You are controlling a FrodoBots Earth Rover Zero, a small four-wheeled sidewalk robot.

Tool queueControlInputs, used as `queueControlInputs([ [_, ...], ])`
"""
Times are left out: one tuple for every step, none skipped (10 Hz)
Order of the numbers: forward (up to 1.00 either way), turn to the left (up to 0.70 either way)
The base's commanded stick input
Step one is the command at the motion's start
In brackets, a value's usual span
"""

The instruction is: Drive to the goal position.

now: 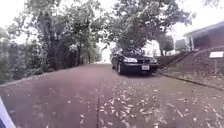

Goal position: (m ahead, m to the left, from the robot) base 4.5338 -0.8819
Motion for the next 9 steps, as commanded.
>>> queueControlInputs([
  [0.7,0.19],
  [0.7,0.23],
  [0.7,0.27],
  [0.7,0.3],
  [0.7,0.34],
  [0.7,0.35],
  [0.7,0.33],
  [0.7,0.11],
  [0.7,0.0],
])
